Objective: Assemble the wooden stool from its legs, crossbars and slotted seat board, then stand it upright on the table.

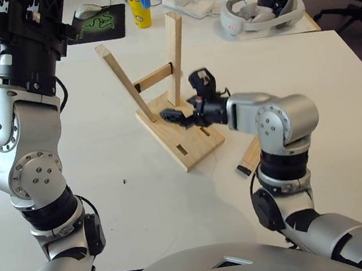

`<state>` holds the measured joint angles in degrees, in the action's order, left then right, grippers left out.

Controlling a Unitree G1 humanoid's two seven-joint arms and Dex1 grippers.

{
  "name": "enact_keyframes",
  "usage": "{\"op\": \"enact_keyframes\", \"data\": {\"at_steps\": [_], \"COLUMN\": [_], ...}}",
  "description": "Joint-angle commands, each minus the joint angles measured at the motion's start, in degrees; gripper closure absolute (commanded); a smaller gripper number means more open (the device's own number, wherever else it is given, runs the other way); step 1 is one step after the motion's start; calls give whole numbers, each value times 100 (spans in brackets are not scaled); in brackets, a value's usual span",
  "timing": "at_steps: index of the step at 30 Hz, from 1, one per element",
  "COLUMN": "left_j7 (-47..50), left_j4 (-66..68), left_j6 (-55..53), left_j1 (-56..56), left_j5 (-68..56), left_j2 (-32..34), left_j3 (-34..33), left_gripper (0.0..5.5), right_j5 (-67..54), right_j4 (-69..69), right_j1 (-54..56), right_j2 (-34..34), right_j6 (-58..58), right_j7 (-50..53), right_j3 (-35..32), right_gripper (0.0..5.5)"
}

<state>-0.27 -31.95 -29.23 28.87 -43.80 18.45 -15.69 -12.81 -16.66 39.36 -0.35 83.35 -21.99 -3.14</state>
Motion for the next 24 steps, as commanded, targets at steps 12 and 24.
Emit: {"op": "enact_keyframes", "data": {"at_steps": [12, 24], "left_j7": [-213, -127], "left_j4": [438, 403], "left_j6": [79, -36], "left_j1": [433, 643], "left_j5": [167, 285], "left_j2": [-53, -180], "left_j3": [215, 438], "left_gripper": [345, 345], "right_j5": [1144, 1677], "right_j4": [2031, 1786], "right_j1": [-1675, -2384], "right_j2": [-1431, -1715], "right_j6": [-4165, -4586], "right_j7": [304, 33], "right_j3": [1098, 1942], "right_gripper": [208, 316]}}
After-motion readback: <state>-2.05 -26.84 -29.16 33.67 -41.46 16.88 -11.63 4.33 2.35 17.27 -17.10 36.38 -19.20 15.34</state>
